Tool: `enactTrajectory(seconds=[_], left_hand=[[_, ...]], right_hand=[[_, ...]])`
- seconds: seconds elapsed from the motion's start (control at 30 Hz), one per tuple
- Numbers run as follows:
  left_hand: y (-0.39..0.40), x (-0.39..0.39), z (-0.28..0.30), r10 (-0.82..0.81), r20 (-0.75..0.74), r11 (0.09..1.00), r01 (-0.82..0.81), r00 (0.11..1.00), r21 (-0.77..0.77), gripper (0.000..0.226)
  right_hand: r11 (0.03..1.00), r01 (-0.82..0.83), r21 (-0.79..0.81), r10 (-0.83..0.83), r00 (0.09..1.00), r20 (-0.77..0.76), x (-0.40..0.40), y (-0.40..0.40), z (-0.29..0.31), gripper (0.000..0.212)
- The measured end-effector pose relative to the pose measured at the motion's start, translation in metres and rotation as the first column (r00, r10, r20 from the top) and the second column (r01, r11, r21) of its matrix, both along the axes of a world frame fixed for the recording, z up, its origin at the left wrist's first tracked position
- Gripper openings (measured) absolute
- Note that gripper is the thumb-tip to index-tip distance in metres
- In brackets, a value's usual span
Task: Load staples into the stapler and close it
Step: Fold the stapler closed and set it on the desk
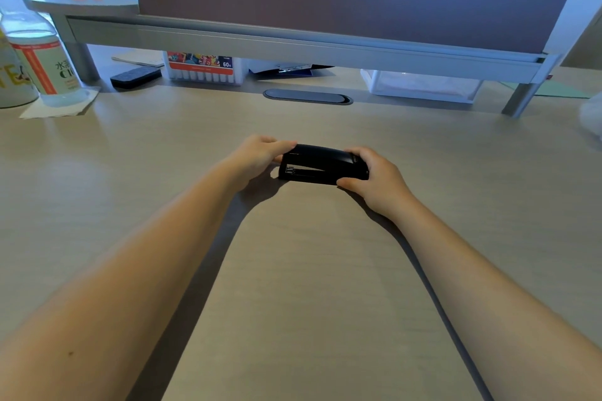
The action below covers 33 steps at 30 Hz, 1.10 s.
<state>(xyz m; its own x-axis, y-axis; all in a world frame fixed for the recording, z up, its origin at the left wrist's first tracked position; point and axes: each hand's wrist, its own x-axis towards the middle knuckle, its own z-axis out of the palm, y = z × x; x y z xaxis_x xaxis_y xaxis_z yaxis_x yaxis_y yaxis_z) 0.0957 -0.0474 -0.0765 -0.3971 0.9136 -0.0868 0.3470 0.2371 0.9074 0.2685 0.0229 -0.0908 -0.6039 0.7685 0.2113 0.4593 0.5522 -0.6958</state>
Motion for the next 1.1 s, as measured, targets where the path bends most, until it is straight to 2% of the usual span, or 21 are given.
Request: enactTrajectory(seconds=[0.1, 0.17, 0.23, 0.33, 0.4, 0.6, 0.87, 1.0, 1.1], left_hand=[[-0.003, -0.001, -0.001, -0.047, 0.008, 0.999, 0.047, 0.999, 0.022, 0.035], [-0.007, -0.004, -0.002, -0.113, 0.008, 0.993, 0.112, 0.994, 0.037, 0.032], [-0.009, -0.01, -0.005, -0.161, -0.122, 0.987, 0.161, 0.979, -0.012, 0.031], [-0.004, -0.021, -0.015, -0.141, -0.397, 0.99, 0.118, 0.907, -0.081, 0.039], [0.002, -0.026, -0.021, -0.12, -0.471, 0.993, 0.105, 0.874, -0.059, 0.037], [0.039, -0.041, -0.025, -0.084, -0.553, 0.996, 0.076, 0.829, -0.036, 0.038], [0.103, -0.063, -0.028, -0.021, -0.551, 0.999, 0.002, 0.834, -0.035, 0.042], [0.107, -0.063, -0.027, -0.015, -0.616, 0.999, -0.016, 0.788, -0.046, 0.046], [0.086, -0.055, -0.026, -0.07, -0.698, 0.994, -0.008, 0.713, -0.108, 0.063]], right_hand=[[1.0, 0.017, 0.023, -0.017, 1.0, 0.015, 0.0, 0.0, -0.001, 0.049], [0.999, 0.027, 0.039, -0.029, 0.999, 0.031, 0.0, 0.0, -0.002, 0.052], [0.998, 0.041, 0.048, -0.043, 0.998, 0.048, 0.0, 0.0, -0.003, 0.056], [0.998, 0.061, 0.025, -0.062, 0.997, 0.045, -0.001, 0.001, -0.001, 0.063], [0.997, 0.078, 0.001, -0.078, 0.996, 0.037, -0.004, 0.006, 0.0, 0.066], [0.991, 0.137, -0.006, -0.137, 0.99, 0.019, -0.024, 0.039, -0.003, 0.064], [0.977, 0.207, 0.06, -0.208, 0.978, 0.025, -0.063, 0.098, -0.003, 0.047], [0.974, 0.212, 0.078, -0.215, 0.976, 0.03, -0.066, 0.101, -0.003, 0.055], [0.978, 0.187, 0.096, -0.191, 0.981, 0.033, -0.051, 0.08, 0.003, 0.055]])
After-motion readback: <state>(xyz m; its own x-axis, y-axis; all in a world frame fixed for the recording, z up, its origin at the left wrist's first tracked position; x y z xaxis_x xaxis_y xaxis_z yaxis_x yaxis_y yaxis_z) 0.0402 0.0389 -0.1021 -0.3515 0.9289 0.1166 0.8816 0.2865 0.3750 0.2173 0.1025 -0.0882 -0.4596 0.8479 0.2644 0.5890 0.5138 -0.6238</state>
